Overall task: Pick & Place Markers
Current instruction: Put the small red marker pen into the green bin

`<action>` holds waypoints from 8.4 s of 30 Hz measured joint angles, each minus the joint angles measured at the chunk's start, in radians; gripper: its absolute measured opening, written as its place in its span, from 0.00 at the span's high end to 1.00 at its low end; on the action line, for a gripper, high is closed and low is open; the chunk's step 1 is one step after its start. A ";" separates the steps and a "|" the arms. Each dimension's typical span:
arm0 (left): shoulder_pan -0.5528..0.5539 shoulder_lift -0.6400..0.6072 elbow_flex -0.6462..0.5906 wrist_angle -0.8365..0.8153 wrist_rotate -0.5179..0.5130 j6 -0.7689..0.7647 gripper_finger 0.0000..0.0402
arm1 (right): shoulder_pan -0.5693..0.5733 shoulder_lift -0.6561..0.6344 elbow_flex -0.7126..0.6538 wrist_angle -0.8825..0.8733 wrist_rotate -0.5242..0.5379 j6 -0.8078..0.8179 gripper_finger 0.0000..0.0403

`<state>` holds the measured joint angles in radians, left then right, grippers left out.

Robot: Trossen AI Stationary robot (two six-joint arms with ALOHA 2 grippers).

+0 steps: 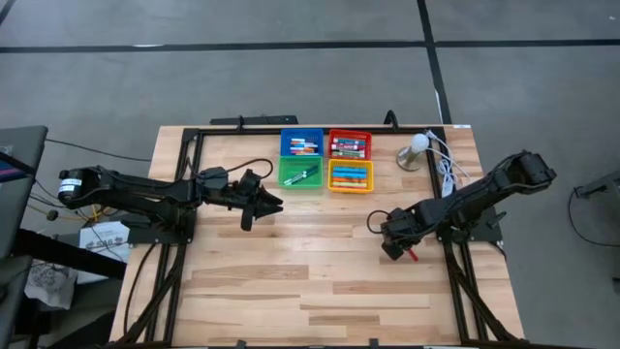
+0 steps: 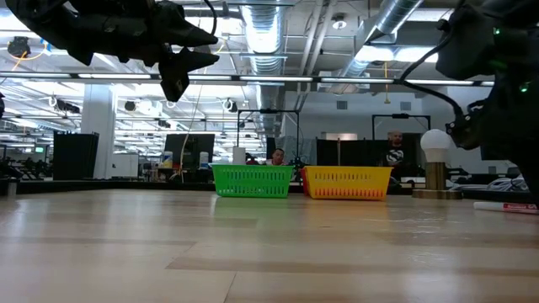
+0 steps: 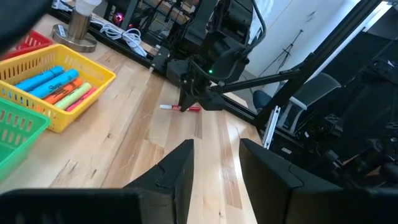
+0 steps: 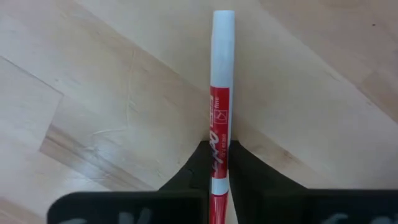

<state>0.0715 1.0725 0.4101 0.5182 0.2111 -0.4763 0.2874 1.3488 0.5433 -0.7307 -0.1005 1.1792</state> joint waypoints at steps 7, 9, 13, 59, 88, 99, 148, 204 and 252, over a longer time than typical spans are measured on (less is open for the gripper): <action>0.000 0.000 0.000 0.006 0.000 0.000 0.68 | -0.002 -0.080 -0.002 0.041 0.056 0.027 0.90; 0.000 0.000 0.000 0.007 0.000 0.000 0.68 | -0.001 -0.110 -0.003 0.044 0.067 0.036 0.92; 0.000 0.000 0.000 0.008 0.000 -0.004 0.68 | -0.002 -0.171 -0.003 0.112 0.081 0.036 0.95; -0.105 0.049 0.071 0.234 -0.289 -0.319 0.68 | -0.209 -0.110 0.084 1.139 0.121 -0.253 0.91; -0.120 0.196 0.174 0.271 -0.213 -0.366 0.68 | -0.236 0.228 0.481 1.136 -0.058 -0.394 0.90; -0.121 0.196 0.174 0.273 -0.212 -0.367 0.79 | -0.238 0.228 0.488 1.125 -0.055 -0.418 0.91; -0.109 0.197 0.170 0.245 -0.189 -0.368 0.91 | -0.330 0.185 0.487 0.928 -0.140 -0.637 0.59; 0.198 0.434 0.558 -0.534 0.034 0.243 0.91 | -0.278 -0.567 -0.094 1.012 0.239 -0.733 0.71; 0.348 0.906 1.087 -1.131 -0.050 0.895 0.91 | -0.343 -0.566 -0.093 1.032 0.238 -0.761 0.71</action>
<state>0.4195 1.9781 1.4971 -0.6123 0.1613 0.4184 -0.0551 0.7830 0.4503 0.3011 0.1375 0.4179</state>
